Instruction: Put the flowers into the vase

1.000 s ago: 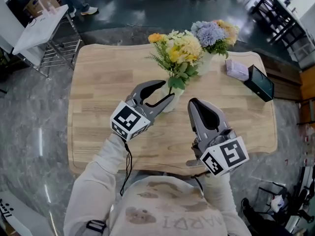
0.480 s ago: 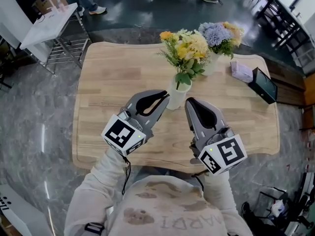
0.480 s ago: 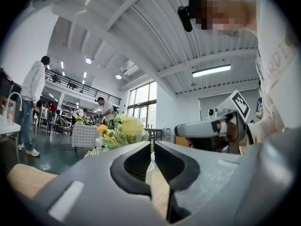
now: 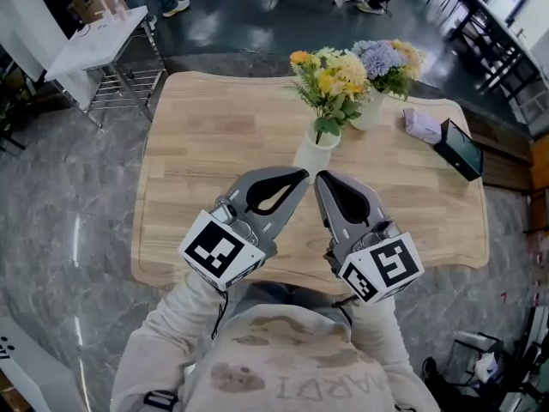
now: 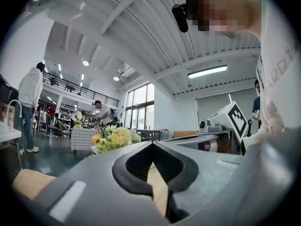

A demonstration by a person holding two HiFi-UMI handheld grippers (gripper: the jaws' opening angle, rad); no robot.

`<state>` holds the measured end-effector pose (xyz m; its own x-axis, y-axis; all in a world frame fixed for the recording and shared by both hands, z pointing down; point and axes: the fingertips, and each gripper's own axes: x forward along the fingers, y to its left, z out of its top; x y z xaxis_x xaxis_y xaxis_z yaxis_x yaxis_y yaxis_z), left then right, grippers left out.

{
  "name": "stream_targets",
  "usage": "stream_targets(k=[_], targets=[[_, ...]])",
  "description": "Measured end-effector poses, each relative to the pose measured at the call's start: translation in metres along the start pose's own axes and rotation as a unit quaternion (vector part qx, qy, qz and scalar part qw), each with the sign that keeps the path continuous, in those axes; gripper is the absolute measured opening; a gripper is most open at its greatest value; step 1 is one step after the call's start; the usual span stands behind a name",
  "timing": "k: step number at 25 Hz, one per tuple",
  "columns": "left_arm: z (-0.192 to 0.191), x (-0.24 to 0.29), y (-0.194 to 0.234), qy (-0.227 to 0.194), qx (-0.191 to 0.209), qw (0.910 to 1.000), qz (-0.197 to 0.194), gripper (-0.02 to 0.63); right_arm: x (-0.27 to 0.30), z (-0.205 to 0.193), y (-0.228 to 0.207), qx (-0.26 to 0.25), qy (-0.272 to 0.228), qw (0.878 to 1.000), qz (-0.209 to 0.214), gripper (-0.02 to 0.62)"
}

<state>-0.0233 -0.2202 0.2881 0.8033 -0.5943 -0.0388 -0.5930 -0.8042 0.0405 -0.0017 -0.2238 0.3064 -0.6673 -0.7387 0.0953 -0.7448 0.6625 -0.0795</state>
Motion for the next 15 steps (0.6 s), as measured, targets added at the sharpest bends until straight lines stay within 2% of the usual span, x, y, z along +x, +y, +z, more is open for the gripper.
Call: stream_targets(k=[8, 15], targets=[[0.011, -0.008, -0.021, -0.003, 0.027, 0.9996, 0.012, 0.000, -0.015, 0.010, 0.015, -0.012, -0.012, 1.000, 0.014, 0.026], [0.017, -0.010, -0.037, -0.005, 0.025, 0.9994, 0.023, 0.000, -0.035, 0.015, 0.022, -0.020, -0.013, 1.000, 0.020, 0.026]])
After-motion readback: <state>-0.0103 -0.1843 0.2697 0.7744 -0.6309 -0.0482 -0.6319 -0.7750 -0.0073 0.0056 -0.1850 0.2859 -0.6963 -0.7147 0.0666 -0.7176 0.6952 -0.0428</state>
